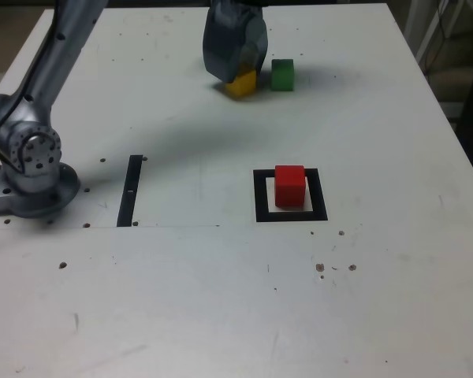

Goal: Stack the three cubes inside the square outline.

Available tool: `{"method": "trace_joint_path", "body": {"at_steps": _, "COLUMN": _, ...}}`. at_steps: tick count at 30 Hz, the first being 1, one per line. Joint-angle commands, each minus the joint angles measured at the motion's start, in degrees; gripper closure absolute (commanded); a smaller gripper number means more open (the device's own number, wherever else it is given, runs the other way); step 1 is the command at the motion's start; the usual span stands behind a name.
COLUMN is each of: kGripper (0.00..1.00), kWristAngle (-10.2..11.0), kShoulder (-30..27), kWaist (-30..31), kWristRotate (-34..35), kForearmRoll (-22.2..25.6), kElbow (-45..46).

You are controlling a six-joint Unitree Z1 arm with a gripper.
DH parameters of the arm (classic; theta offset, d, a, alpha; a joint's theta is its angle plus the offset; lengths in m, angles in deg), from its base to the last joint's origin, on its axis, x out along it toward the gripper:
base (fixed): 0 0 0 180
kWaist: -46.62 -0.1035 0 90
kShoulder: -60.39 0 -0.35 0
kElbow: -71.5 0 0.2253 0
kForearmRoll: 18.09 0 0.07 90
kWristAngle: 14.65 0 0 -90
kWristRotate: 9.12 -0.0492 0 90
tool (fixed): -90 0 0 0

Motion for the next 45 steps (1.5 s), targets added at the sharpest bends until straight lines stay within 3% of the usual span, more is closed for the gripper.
{"method": "trace_joint_path", "body": {"at_steps": 1, "kGripper": 0.76, "kWristAngle": 0.0, "kShoulder": 0.1, "kWaist": -0.1, "kWristRotate": -0.1, "kForearmRoll": 0.5, "kElbow": -0.2}}
{"method": "trace_joint_path", "body": {"at_steps": 11, "kGripper": 0.76, "kWristAngle": 0.5, "kShoulder": -1.8, "kWaist": 0.5, "kWristRotate": -1.0, "kForearmRoll": 0.6, "kElbow": 0.3}}
{"method": "trace_joint_path", "body": {"at_steps": 21, "kGripper": 0.76, "kWristAngle": 0.9, "kShoulder": -6.7, "kWaist": 5.0, "kWristRotate": -2.6, "kForearmRoll": 1.2, "kElbow": 1.4}}
{"method": "trace_joint_path", "body": {"at_steps": 35, "kGripper": 0.76, "kWristAngle": -0.8, "kShoulder": -11.1, "kWaist": 15.5, "kWristRotate": -11.6, "kForearmRoll": 1.7, "kElbow": 2.2}}
{"method": "trace_joint_path", "body": {"at_steps": 45, "kGripper": 0.76, "kWristAngle": -0.5, "kShoulder": -15.7, "kWaist": 24.6, "kWristRotate": -11.1, "kForearmRoll": 2.0, "kElbow": 6.8}}
